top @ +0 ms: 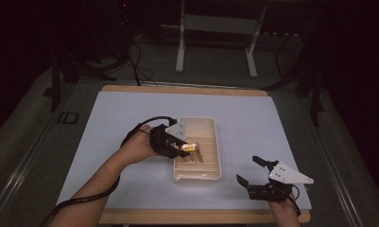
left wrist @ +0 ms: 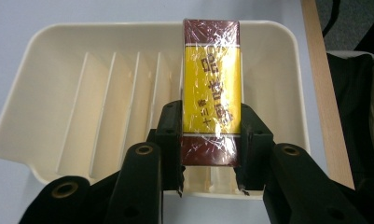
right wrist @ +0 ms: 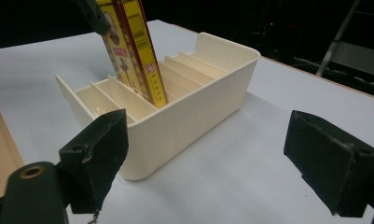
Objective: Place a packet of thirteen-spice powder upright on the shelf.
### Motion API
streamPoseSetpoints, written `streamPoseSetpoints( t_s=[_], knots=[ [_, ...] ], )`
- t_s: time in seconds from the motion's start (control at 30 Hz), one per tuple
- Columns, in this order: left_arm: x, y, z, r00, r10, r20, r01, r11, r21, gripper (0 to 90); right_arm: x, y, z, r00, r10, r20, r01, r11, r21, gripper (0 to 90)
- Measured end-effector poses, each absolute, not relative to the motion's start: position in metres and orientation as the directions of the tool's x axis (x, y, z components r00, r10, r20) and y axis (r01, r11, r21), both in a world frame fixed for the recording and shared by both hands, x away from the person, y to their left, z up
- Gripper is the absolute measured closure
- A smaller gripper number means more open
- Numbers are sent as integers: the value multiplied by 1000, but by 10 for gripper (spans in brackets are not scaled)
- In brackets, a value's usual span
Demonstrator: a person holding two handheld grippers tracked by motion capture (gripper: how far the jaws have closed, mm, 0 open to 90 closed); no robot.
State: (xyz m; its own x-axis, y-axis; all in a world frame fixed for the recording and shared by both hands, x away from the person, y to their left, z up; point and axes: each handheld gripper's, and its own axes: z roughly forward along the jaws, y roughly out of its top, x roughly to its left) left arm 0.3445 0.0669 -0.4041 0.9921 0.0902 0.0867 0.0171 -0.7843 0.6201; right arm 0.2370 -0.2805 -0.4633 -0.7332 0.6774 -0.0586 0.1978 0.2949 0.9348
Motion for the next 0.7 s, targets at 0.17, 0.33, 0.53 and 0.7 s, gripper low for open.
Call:
streamPoseSetpoints(
  t_s=[0.17,0.33,0.53,0.7],
  knots=[
    [347,63,-409,994,84,73,22,-790,613,678,237,-280,-463,-734,677,-58,197,293,936,138],
    [354,59,-418,996,83,43,39,-789,613,678,236,-280,-463,-734,676,-59,196,295,935,138],
    [361,57,-428,996,84,5,63,-783,619,677,237,-281,-463,-734,676,-58,197,294,935,138],
    [365,55,-434,996,91,-23,85,-768,634,678,237,-280,-463,-735,676,-58,196,294,936,138]
  ],
)
